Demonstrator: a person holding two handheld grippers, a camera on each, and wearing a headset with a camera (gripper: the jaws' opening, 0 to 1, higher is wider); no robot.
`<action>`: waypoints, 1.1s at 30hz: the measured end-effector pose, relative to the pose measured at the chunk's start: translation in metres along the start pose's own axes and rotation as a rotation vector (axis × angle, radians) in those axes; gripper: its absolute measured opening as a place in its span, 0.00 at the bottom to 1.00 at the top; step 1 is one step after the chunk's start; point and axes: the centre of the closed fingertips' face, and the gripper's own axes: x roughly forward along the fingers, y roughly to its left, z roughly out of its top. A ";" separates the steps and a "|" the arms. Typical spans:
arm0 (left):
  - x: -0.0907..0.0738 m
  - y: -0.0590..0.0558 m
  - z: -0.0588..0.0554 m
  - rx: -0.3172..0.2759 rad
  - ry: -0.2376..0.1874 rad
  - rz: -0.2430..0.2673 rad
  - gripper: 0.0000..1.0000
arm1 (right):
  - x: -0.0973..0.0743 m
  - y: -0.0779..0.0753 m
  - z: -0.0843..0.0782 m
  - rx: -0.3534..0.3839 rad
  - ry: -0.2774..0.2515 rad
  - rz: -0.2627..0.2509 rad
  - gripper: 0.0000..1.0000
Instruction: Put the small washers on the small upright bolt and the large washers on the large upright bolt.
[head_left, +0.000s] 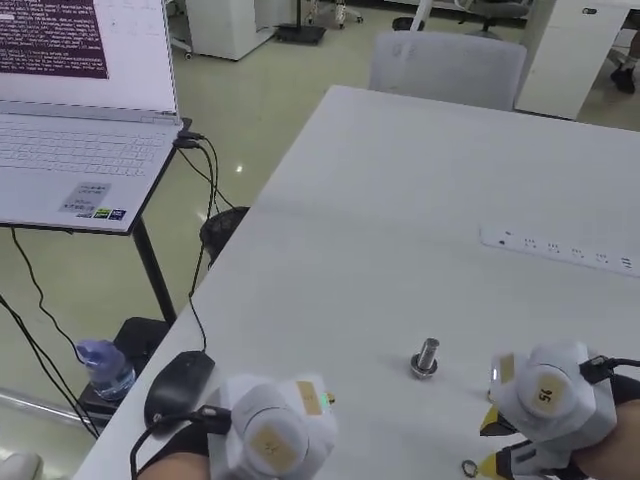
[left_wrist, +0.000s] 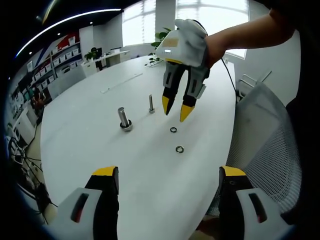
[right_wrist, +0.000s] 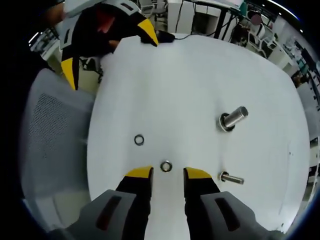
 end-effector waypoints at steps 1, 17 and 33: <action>0.000 0.000 0.001 0.002 -0.001 0.000 0.82 | 0.001 0.000 0.000 0.000 -0.001 -0.001 0.26; 0.003 0.000 -0.001 0.004 0.006 -0.003 0.82 | 0.031 0.003 -0.012 -0.003 0.017 -0.006 0.24; 0.004 -0.001 -0.002 -0.001 0.002 -0.006 0.80 | 0.036 0.002 -0.014 0.000 0.033 0.000 0.21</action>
